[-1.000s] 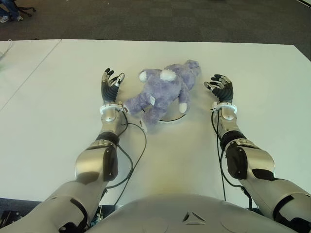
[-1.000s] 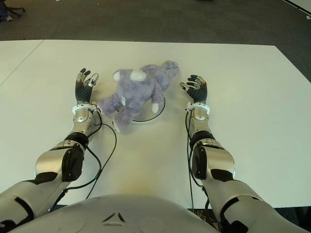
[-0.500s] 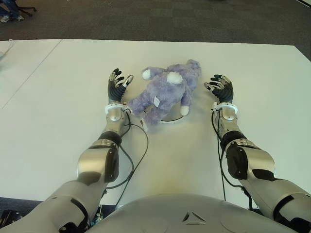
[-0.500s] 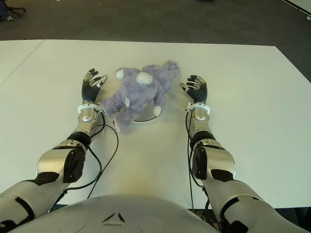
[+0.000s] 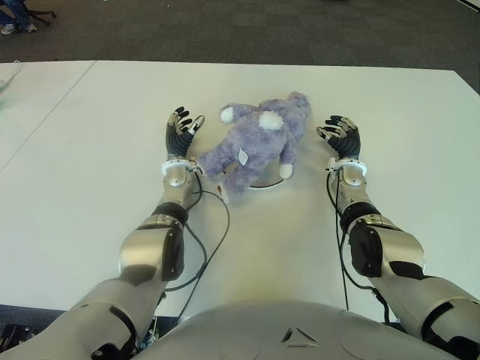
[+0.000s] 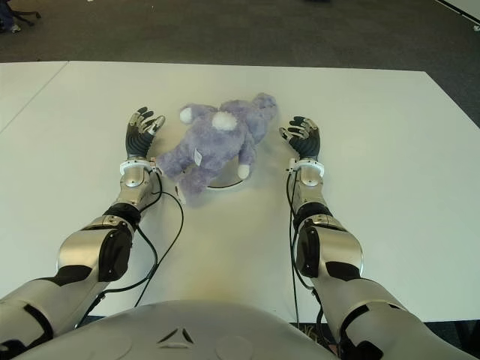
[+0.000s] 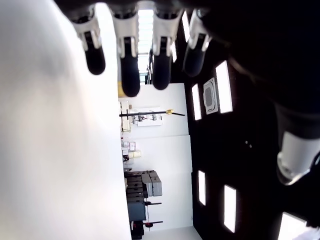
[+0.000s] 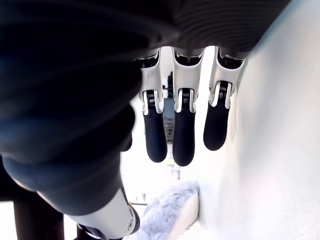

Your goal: Put the doll into the plate.

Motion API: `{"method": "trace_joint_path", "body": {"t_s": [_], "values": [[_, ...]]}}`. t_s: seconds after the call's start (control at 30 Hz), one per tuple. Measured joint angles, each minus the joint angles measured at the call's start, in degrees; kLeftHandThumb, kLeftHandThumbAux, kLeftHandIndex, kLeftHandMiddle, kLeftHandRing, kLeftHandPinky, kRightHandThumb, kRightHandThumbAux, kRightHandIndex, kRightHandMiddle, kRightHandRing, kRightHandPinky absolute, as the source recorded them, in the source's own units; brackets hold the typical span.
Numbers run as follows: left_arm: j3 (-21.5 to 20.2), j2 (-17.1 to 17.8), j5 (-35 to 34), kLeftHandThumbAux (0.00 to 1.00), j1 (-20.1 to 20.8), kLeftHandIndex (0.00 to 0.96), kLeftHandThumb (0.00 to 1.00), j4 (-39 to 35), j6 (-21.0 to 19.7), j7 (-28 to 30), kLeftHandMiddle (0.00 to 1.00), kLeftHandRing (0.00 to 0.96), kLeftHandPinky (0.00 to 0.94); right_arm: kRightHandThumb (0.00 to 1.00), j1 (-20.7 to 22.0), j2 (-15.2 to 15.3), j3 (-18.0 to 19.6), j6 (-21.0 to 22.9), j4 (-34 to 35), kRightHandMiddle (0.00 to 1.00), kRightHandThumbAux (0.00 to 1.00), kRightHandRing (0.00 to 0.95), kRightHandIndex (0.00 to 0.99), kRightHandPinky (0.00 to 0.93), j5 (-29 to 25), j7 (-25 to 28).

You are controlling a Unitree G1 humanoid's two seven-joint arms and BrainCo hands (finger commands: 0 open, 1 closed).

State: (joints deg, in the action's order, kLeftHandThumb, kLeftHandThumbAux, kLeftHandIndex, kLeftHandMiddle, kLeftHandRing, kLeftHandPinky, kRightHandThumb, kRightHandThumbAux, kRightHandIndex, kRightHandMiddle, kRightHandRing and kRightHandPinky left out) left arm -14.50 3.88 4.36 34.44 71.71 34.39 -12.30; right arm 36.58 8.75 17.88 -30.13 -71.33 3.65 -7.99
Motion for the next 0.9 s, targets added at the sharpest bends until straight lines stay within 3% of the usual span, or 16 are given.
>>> {"method": "trace_joint_path", "body": {"t_s": [0.9], "values": [[-0.80,-0.02,-0.56,0.615,0.16,0.199,0.000,0.00,-0.69,0.81,0.276,0.260,0.238,0.209,0.00,-0.07,0.03,-0.15,0.00,0.339,0.909,0.351,0.289,0.343,-0.69,0.45]]}}
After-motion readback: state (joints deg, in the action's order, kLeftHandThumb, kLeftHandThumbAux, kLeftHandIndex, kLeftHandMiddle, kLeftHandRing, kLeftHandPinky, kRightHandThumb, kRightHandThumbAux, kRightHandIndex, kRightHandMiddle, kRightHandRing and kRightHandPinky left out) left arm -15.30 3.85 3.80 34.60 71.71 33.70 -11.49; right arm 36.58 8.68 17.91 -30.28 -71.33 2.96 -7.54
